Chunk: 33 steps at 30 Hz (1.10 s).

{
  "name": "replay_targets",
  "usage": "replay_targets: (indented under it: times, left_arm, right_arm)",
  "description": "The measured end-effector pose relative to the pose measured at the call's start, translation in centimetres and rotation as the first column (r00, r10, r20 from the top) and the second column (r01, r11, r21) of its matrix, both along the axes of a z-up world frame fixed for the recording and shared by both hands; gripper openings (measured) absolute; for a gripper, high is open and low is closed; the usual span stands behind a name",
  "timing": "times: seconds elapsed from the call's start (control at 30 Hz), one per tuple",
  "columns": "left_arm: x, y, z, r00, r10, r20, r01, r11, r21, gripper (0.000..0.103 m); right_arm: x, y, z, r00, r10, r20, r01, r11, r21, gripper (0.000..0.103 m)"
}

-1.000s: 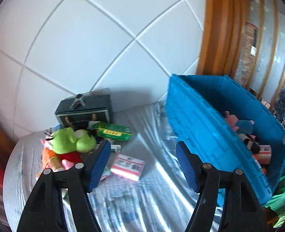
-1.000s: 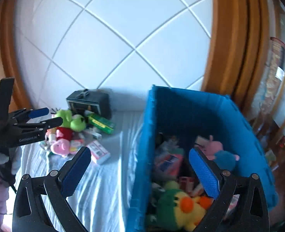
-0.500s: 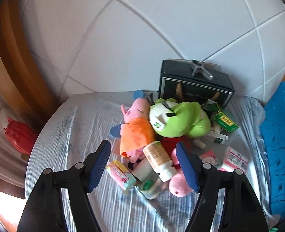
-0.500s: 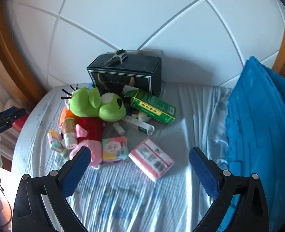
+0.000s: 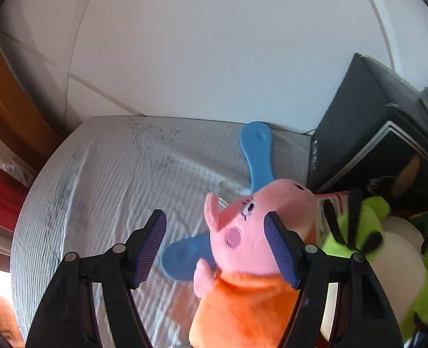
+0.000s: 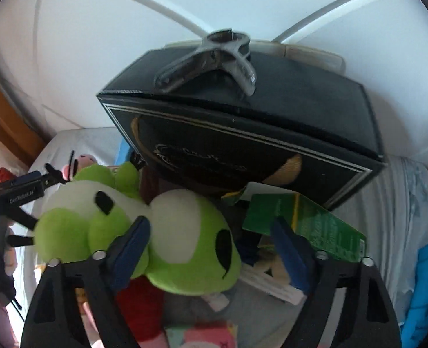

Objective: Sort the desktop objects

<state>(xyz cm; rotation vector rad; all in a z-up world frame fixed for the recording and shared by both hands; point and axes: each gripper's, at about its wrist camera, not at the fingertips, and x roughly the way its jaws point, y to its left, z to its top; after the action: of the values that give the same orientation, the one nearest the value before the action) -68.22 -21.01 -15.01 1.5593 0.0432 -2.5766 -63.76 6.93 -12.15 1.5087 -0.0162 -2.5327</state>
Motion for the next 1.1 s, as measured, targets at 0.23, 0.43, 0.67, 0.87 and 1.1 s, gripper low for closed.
replay_targets:
  times: [0.23,0.43,0.67,0.87,1.1]
  left_arm:
    - [-1.1,1.2,-2.1,0.999,-0.009,-0.034,0.009,1.0,0.016,0.071]
    - [4.6,0.2,-2.4,0.998,-0.058,0.034,0.047,0.963,0.265,0.07]
    - [12.0,2.3,-0.2,0.982,-0.188,0.013,0.178,0.948,0.263,0.07]
    - [12.7,1.9,1.9,0.975,-0.221,0.024,0.21,0.951,0.226,0.07]
    - [5.5,-0.6,1.8,0.991,-0.135,0.012,0.133,0.985,0.114,0.07]
  right_arm:
    - [-3.2,2.3,-6.8,0.995,-0.037,0.091,0.048,0.99,-0.132,0.103]
    - [2.3,1.3,-7.8,0.967,0.155,0.205,-0.121,0.978,-0.167,0.102]
    - [11.0,1.2,-8.0,0.917,0.291,0.273,-0.242,0.95,-0.198,0.091]
    - [15.2,1.6,-6.6,0.941,0.251,0.226,-0.238,0.968,-0.084,0.086]
    - [11.4,4.9,3.9,0.992,0.08,-0.096,-0.081,0.997,-0.004,0.102]
